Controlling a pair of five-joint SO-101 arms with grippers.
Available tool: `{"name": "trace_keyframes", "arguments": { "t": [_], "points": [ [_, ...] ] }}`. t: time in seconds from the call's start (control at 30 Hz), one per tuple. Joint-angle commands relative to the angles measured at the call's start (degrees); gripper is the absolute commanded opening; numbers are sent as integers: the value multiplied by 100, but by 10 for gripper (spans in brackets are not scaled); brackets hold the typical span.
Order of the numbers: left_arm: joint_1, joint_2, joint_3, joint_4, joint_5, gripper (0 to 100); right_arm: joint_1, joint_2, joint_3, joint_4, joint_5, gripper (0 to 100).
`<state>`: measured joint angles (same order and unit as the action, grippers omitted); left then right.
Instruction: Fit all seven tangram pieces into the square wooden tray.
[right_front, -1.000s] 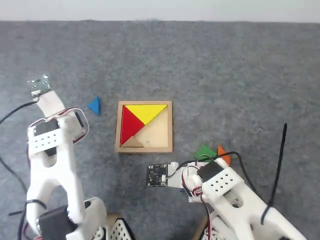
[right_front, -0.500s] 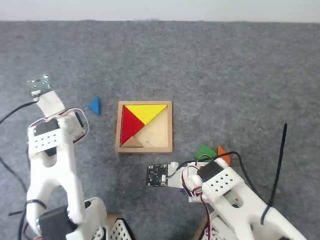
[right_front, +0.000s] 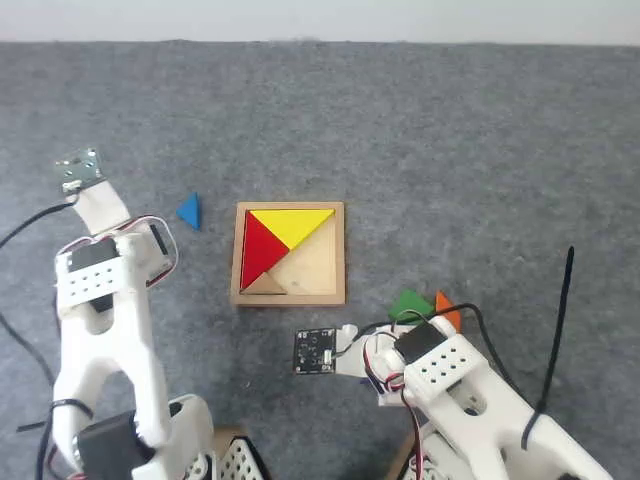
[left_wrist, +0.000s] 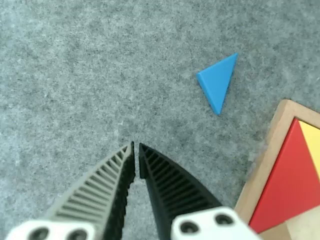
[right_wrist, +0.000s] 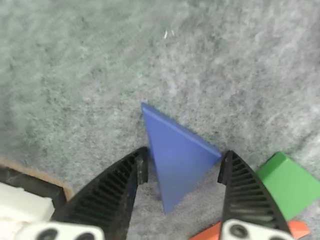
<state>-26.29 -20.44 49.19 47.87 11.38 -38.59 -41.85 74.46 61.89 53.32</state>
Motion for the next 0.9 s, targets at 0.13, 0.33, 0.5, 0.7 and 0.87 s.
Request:
{"name": "trace_keyframes", "arguments": {
  "t": [0.13, 0.33, 0.5, 0.7, 0.87],
  "points": [
    [0, -26, -48, -79, -70, 16, 180, -127, -527, 470, -132, 241],
    [0, -44, -48, -79, -70, 16, 145, -75, -519, 382, -97, 241],
    [0, -62, -48, -79, -70, 16, 145, -66, -387, 75, -105, 244],
    [0, -62, -48, -79, -70, 16, 136, -57, -325, -84, -123, 245],
    [0, -62, -48, -79, -70, 16, 136, -57, -202, -101, -97, 245]
  ]
}}
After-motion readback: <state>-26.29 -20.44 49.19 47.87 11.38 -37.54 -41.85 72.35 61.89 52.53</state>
